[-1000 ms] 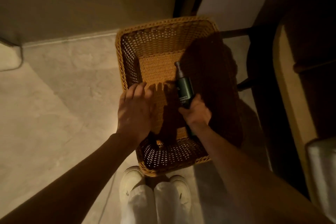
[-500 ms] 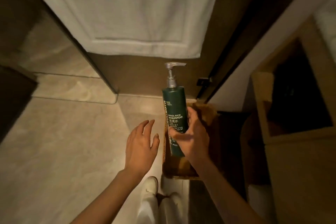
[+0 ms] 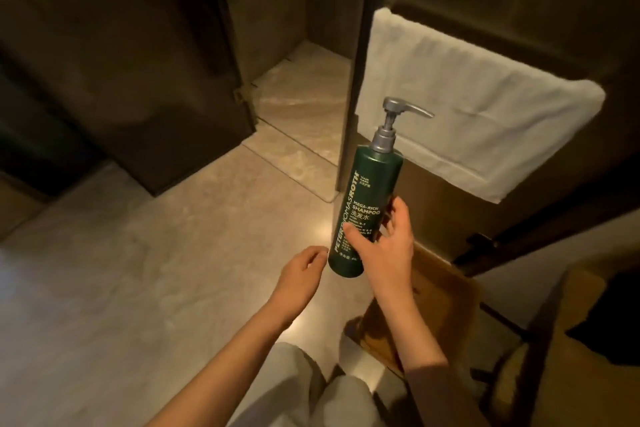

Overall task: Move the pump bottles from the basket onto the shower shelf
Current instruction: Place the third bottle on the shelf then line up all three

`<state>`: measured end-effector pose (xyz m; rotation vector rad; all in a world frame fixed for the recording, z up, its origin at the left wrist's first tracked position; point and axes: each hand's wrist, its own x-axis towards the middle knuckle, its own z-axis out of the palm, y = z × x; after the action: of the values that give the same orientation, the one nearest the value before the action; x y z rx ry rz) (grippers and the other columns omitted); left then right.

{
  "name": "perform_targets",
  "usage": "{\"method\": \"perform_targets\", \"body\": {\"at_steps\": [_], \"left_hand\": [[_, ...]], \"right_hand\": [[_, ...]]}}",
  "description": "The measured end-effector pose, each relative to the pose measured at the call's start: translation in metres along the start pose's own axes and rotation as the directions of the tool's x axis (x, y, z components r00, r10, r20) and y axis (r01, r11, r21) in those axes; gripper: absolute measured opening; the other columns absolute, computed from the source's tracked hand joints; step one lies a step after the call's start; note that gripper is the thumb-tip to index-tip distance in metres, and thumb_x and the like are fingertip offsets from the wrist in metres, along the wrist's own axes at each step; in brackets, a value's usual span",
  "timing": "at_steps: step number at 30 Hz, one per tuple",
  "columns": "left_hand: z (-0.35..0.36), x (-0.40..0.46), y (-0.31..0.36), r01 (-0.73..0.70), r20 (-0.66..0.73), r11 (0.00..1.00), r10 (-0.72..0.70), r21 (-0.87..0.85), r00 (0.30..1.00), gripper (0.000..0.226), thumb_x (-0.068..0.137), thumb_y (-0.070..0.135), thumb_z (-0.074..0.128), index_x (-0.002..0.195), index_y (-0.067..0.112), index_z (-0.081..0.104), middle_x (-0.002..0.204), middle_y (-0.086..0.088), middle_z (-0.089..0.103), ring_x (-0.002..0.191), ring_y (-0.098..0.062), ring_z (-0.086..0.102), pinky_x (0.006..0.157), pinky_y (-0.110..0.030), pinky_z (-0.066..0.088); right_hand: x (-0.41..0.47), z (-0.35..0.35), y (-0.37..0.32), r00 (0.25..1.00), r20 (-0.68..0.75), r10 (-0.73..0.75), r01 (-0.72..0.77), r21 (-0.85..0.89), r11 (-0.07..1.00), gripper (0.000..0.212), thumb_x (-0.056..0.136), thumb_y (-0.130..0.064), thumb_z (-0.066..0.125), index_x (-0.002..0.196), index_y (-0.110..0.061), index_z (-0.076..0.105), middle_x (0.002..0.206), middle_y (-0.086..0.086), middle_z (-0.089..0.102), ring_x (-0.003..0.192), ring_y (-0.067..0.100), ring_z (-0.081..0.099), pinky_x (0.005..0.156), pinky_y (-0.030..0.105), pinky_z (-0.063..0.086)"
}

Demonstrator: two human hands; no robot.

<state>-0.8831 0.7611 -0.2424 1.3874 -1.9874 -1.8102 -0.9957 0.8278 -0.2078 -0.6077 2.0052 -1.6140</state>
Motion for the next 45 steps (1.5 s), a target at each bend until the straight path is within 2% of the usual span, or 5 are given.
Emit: {"method": "perform_targets", "body": {"at_steps": [7,12,22,27,45], "left_hand": [[-0.118,0.005,0.019,0.124,0.0,0.86,-0.143,-0.495,0.99,0.024,0.092,0.033,0.052,0.105,0.02,0.067,0.106,-0.001,0.07,0.097,-0.017,0.065,0.087,-0.031,0.051],[-0.213,0.036,0.026,0.16,0.051,0.612,-0.191,-0.774,0.98,0.018,0.091,0.022,0.053,0.097,0.012,0.067,0.093,-0.009,0.075,0.087,-0.022,0.072,0.078,-0.033,0.058],[-0.332,0.088,0.056,0.137,0.107,0.315,-0.112,-0.939,0.988,0.032,0.089,0.019,0.05,0.115,0.004,0.061,0.11,-0.023,0.068,0.099,-0.035,0.066,0.079,-0.042,0.052],[-0.352,0.152,0.089,0.173,0.135,0.292,-0.144,-0.941,0.98,0.034,0.09,0.017,0.05,0.12,0.002,0.057,0.117,-0.02,0.063,0.101,-0.033,0.061,0.086,-0.041,0.047],[-0.418,0.447,0.306,0.103,0.054,0.299,-0.168,-0.949,0.984,0.015,0.088,0.007,0.051,0.087,-0.002,0.062,0.095,-0.021,0.067,0.09,-0.031,0.062,0.096,-0.041,0.046]], "right_hand": [[0.026,0.112,-0.073,0.972,0.172,-0.159,0.171,-0.056,0.984,0.073,0.068,-0.031,0.078,0.128,-0.041,0.038,0.129,-0.012,0.055,0.118,0.01,0.054,0.099,0.046,0.049],[0.048,0.196,-0.121,0.934,0.237,-0.268,0.281,-0.022,0.959,0.073,0.072,-0.023,0.076,0.133,-0.031,0.038,0.127,-0.011,0.054,0.117,0.009,0.053,0.099,0.04,0.048],[0.11,0.278,-0.169,0.903,0.21,-0.375,0.373,0.051,0.926,0.074,0.072,-0.017,0.077,0.134,-0.029,0.038,0.113,-0.031,0.048,0.104,-0.022,0.048,0.086,0.009,0.042],[0.18,0.306,-0.176,0.906,0.152,-0.395,0.393,0.043,0.919,0.075,0.069,-0.015,0.08,0.133,-0.026,0.041,0.112,-0.028,0.05,0.1,-0.026,0.048,0.078,-0.003,0.042],[0.537,0.366,-0.263,0.901,0.071,-0.429,0.423,0.085,0.902,0.076,0.064,-0.022,0.083,0.127,-0.037,0.044,0.11,-0.032,0.054,0.105,-0.015,0.052,0.087,0.017,0.047]]}}
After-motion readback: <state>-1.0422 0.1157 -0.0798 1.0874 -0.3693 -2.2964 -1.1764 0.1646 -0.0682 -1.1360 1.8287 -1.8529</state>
